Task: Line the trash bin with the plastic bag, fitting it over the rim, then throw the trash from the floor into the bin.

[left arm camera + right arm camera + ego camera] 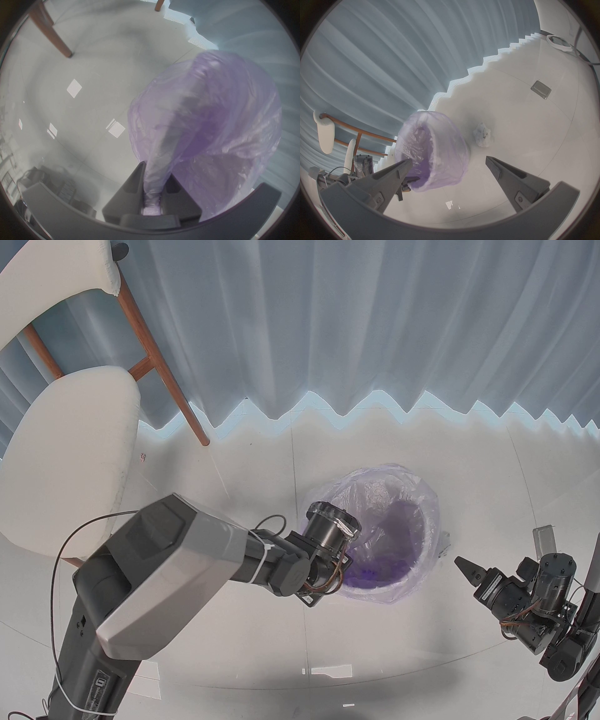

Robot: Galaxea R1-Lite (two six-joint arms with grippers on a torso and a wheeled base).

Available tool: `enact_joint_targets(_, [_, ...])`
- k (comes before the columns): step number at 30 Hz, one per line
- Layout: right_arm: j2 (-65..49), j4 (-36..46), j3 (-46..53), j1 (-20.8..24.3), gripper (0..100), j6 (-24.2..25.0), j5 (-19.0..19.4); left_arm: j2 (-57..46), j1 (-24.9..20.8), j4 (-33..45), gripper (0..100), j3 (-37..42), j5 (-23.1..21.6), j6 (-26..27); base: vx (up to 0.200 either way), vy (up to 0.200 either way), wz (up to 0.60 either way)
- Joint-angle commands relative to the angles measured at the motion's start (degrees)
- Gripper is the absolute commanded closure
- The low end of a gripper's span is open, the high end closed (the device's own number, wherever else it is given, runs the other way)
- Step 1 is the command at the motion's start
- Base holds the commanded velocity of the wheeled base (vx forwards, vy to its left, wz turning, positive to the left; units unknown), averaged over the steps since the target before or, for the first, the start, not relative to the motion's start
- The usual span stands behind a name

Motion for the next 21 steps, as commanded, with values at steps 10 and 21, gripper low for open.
enact_joint_targets(10, [0.7,-0.7,0.9,0.4,0,0.3,0.0,-8.5,7.0,3.8,100,1.6,-0.3,29.0,0.0,0.0,0.0])
enact_joint_targets(21, [0.7,-0.6,0.9,0.4,0,1.4,0.0,-10.3,10.1,1.8,100,7.3,-10.5,57.1,0.0,0.0,0.0])
